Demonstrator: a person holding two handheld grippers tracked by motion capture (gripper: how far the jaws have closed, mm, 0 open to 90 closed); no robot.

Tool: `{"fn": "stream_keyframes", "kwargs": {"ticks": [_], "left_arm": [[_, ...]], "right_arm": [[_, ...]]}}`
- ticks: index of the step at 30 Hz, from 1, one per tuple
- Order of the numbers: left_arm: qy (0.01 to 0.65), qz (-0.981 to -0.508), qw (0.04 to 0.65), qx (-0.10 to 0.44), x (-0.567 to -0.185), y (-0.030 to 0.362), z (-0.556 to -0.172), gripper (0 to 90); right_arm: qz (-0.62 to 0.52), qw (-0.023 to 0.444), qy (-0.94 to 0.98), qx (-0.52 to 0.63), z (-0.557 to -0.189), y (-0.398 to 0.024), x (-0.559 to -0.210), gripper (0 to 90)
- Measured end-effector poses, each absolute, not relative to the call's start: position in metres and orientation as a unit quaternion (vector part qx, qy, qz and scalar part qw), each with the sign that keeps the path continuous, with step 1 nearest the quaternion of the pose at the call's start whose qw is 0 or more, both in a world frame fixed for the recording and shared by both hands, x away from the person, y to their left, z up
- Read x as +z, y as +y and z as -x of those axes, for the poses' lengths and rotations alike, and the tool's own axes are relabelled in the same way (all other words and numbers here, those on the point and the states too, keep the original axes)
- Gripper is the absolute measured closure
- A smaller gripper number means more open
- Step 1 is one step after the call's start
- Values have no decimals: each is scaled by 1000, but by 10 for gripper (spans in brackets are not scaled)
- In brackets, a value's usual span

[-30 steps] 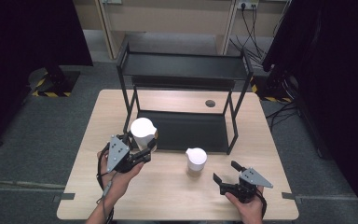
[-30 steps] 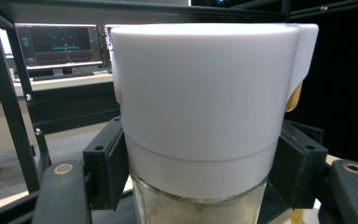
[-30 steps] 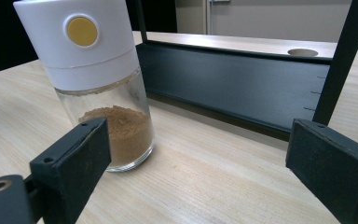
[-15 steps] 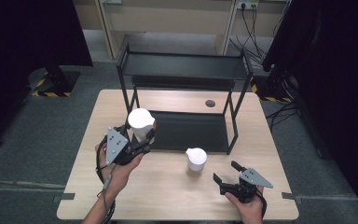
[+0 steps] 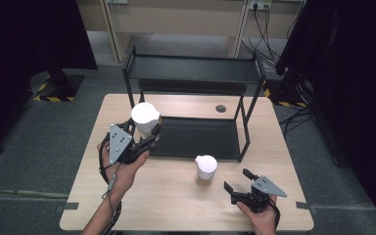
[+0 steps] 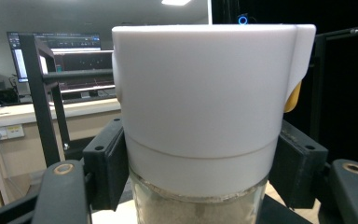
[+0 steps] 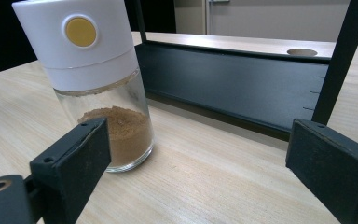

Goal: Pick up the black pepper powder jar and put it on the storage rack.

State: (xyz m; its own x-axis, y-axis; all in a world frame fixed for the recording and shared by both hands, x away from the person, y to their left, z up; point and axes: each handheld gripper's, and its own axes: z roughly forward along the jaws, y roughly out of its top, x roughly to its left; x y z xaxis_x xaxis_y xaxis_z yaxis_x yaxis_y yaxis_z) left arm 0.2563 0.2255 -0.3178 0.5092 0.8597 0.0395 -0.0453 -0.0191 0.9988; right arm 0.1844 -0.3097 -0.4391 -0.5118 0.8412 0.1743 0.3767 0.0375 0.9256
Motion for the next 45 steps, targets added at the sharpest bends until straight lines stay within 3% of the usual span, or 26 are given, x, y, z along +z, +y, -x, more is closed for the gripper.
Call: {"fn": "stream_keyframes", "kwargs": {"ticks": [45], "left_arm": [[349,-579,616,403,-269,216,-295,304]], "right_arm": [[-446,218,686,532,-185,-309,-439,69]]}}
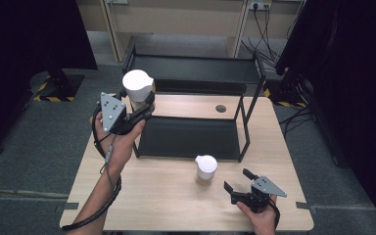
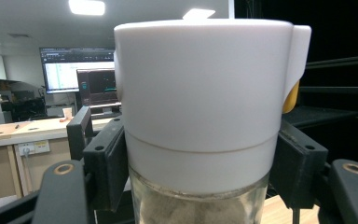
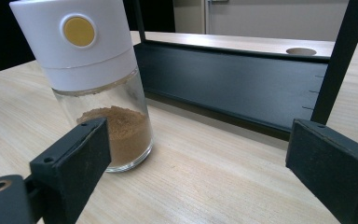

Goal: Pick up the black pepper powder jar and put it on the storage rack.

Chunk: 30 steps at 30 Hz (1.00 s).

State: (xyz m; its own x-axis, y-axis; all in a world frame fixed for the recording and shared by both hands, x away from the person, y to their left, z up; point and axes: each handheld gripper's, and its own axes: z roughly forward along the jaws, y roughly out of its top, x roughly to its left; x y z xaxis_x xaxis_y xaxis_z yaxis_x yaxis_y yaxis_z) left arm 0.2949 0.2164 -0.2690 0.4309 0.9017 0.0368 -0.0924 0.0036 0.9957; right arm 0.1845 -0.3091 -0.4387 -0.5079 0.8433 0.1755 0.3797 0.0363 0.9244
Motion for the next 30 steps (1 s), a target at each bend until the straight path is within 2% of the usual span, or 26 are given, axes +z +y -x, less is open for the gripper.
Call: {"fn": "stream_keyframes", "kwargs": {"ticks": [30], "left_arm": [[365,-563,613,417,-235,207,-321,305]], "right_arm": [[-447,216,686,532,-185,-309,-439,69]]}}
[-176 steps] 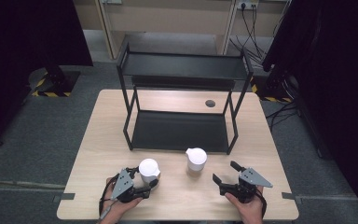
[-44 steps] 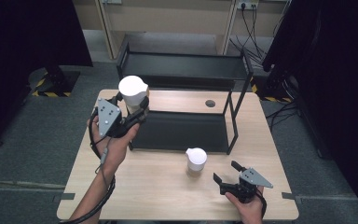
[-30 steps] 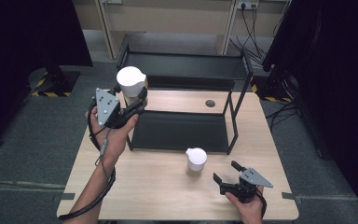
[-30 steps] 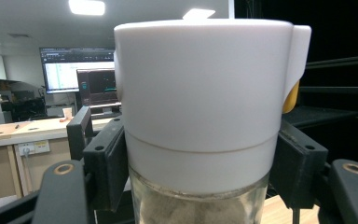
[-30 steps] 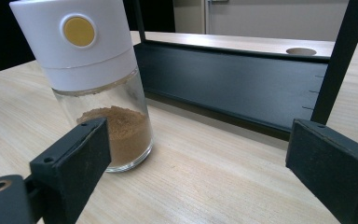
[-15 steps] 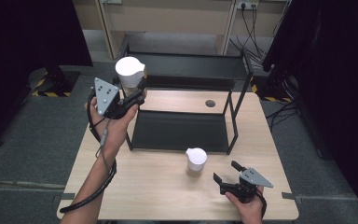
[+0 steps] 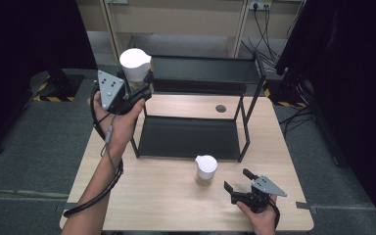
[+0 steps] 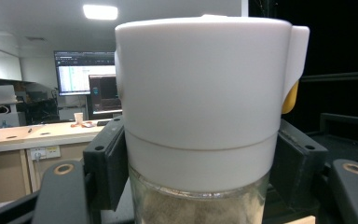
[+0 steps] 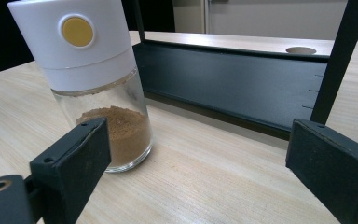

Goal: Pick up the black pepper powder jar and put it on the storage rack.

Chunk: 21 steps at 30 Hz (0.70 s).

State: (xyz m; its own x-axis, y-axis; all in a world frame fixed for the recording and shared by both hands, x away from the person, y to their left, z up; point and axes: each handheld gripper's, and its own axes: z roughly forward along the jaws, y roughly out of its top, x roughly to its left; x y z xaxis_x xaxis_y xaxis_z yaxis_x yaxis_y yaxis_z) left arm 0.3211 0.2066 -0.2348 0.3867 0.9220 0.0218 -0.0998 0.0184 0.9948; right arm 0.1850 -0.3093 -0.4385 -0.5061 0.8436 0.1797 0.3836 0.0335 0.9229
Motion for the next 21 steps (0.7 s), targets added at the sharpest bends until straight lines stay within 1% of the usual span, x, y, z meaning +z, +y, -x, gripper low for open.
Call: {"fn": "stream_keyframes", "kwargs": {"ticks": [21], "left_arm": [[381,-557,606,421,-213,191,-346,304]], "right_arm": [[-446,215,686,532,-186,-310,-438,69]]}}
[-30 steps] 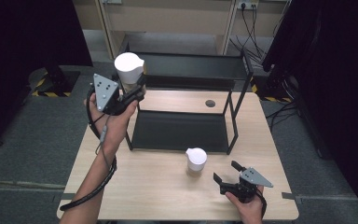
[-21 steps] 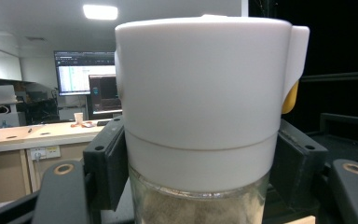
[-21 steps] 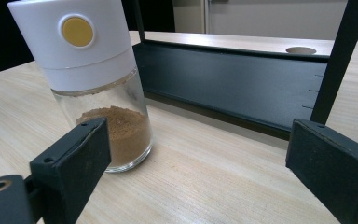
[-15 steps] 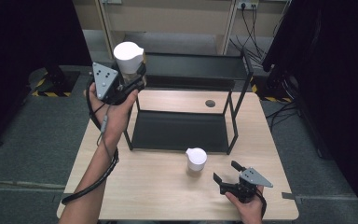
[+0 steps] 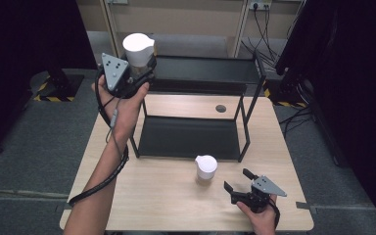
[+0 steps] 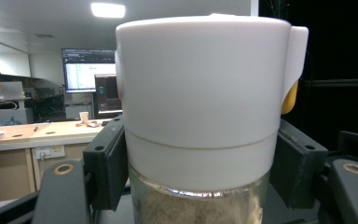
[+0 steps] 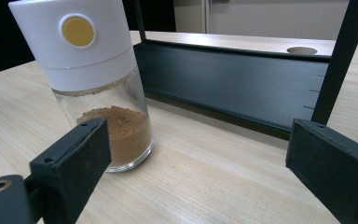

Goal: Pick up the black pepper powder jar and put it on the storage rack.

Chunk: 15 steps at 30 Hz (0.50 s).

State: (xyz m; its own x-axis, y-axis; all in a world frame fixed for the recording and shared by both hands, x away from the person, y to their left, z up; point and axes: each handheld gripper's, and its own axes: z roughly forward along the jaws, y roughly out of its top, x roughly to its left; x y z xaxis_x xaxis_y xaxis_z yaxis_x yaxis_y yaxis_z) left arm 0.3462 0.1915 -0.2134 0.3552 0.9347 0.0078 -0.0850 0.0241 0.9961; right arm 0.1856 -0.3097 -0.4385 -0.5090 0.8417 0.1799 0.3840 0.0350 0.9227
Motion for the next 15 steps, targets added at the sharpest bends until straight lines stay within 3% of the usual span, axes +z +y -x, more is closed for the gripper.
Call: {"fn": "stream_keyframes", "kwargs": {"ticks": [15], "left_arm": [[407,-566,585,416,-201,193,-379,304]], "right_arm": [[-445,215,687,532,-186,-310,-439,69]]}}
